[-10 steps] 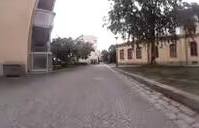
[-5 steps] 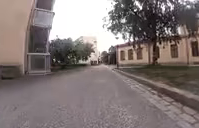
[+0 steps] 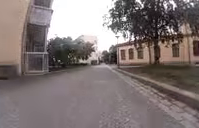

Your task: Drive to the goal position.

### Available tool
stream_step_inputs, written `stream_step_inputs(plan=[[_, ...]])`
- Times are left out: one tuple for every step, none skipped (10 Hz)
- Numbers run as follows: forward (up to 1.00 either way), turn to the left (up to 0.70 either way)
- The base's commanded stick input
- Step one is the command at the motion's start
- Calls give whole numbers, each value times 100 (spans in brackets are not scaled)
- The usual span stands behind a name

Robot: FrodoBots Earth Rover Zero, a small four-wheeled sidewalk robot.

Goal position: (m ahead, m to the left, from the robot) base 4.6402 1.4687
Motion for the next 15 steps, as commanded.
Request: stream_step_inputs(plan=[[60,0],[60,0],[60,0],[60,0],[60,0],[60,0],[60,0],[60,0],[60,-4],[60,-11],[60,-15],[60,-15],[60,-15],[60,-15],[60,-15]])
